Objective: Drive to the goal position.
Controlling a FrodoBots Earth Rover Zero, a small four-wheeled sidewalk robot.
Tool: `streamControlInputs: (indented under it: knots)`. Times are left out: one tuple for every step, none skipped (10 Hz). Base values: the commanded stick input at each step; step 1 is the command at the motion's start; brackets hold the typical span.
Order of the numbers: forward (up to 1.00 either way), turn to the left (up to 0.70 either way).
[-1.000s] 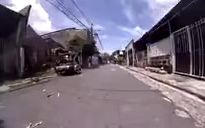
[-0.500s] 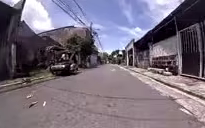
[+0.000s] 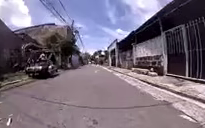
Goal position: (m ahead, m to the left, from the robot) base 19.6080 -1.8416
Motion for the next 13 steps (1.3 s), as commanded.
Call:
streamControlInputs:
  knots:
    - [0.85,0.00]
    - [0.85,0.00]
    - [0.85,0.00]
    - [0.85,0.00]
    - [0.85,0.00]
    - [0.85,0.00]
    - [0.85,0.00]
    - [0.85,0.00]
    - [0.85,0.00]
    - [0.85,0.00]
    - [0.85,0.00]
    - [0.85,0.00]
    - [0.85,0.00]
